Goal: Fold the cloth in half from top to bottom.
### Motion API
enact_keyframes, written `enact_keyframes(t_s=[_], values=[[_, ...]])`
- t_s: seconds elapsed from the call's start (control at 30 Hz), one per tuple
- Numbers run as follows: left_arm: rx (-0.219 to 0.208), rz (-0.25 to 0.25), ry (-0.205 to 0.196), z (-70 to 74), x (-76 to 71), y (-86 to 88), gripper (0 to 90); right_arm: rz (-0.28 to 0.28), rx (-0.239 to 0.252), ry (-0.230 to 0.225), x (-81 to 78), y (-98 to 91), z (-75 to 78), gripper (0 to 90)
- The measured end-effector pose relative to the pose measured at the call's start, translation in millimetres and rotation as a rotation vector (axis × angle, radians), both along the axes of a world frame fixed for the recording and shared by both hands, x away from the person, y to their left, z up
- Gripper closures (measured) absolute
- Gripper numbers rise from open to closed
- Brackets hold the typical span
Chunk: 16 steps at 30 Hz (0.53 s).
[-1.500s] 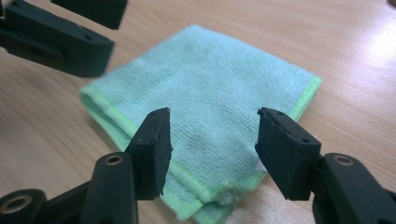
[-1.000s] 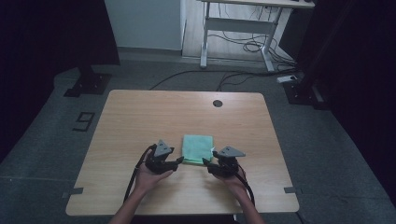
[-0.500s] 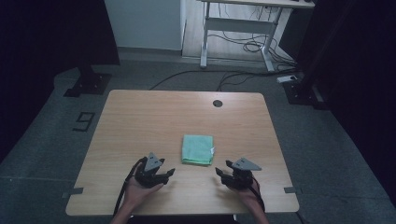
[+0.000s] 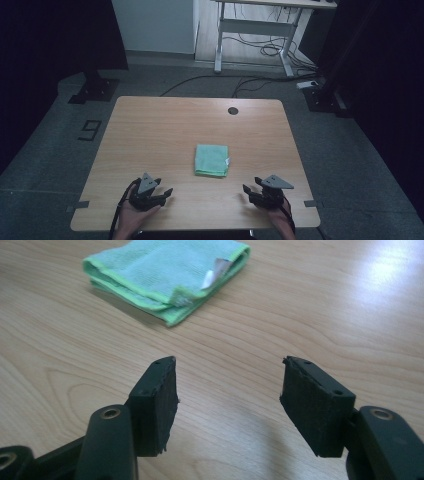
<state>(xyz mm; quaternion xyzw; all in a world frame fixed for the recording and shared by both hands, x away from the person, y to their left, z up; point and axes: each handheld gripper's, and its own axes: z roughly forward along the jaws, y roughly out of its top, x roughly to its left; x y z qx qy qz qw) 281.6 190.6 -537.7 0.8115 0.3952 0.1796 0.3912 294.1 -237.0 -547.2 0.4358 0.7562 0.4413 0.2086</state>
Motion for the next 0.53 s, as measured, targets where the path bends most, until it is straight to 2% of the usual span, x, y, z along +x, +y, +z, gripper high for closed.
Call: enact_keyframes(t_s=[0.23,0.37,0.53], values=[[0.004,0.002,0.003,-2.9,1.4,1.1,39.2,0.005,-0.02,0.013,2.2,0.5,-3.5,35.7],[0.02,0.007,0.002,-4.2,1.6,2.3,38.1,0.012,-0.028,0.019,2.7,2.1,-3.6,33.8],[0.014,0.01,0.005,-3.7,1.2,3.5,37.2,0.005,-0.033,0.017,3.4,2.7,-3.6,33.4]])
